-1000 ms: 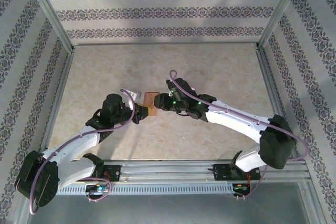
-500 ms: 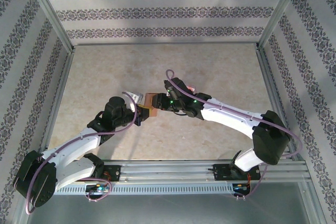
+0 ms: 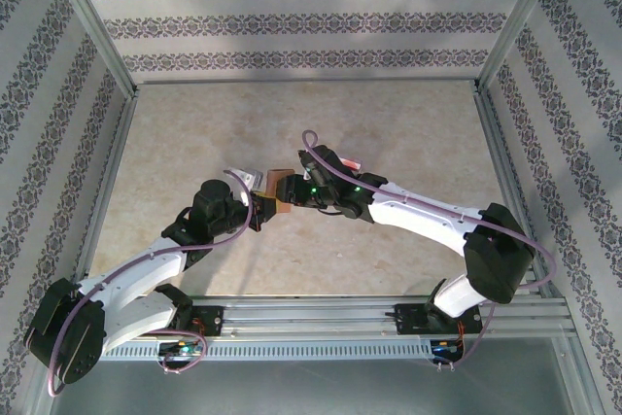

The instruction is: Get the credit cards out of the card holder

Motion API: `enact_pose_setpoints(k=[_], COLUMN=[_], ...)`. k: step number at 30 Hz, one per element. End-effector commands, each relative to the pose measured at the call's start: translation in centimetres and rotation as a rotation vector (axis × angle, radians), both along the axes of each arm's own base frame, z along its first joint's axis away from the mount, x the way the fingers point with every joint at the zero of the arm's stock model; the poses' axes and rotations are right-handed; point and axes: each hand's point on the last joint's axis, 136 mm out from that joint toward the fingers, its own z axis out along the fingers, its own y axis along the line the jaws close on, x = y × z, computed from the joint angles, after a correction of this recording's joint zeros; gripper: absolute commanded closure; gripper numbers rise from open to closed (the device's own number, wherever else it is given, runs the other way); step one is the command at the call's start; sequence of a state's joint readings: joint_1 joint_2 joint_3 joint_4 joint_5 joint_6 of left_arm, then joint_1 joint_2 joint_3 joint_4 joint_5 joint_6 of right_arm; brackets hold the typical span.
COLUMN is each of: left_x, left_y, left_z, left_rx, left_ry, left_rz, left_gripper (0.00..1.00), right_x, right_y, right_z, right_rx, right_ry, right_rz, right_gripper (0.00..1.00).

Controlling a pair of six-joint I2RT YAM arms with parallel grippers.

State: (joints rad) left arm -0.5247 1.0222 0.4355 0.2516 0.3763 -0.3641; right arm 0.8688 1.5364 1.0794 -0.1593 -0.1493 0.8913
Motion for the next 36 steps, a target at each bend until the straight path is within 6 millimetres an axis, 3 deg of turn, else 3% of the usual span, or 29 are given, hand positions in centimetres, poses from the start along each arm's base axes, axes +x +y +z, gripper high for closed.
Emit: enact_pose_setpoints(k=[1,6,14,23,36], left_x=[-0.2,-0.8,-1.0,-0.8,-0.4], left_y=[-1.7,-2.0,-1.6,-1.3,-0.7], left_z=[3.8,3.6,3.6,3.2,2.9], left_rx=[-0.105,-0.098,-0.094,-0.076,-0.051], left_ry=[-0.109,-0.098,-0.105,-0.097,-0.084], left_rz=[-0.064,-0.103,-0.089,-0.064,-0.026], left_gripper=[0.98,0.98,0.98,0.99,1.0], right_x=[-0.8,0.0,0.2,0.2,0.2], right_y=[0.5,0.3,-0.5,-1.1,-2.0], right_z=[-0.2,-0.6,-2.1,-2.0,-1.5], right_rx=[0.01,-0.025,-0.079,-0.088,-0.093], right_ry=[-0.003,-0.027,-0.015,-0.025,-0.045], right_rz=[0.022,0.0,-0.024,-0.035,-0.043], right_gripper=[0.55,0.56,0.66,0.78,0.8])
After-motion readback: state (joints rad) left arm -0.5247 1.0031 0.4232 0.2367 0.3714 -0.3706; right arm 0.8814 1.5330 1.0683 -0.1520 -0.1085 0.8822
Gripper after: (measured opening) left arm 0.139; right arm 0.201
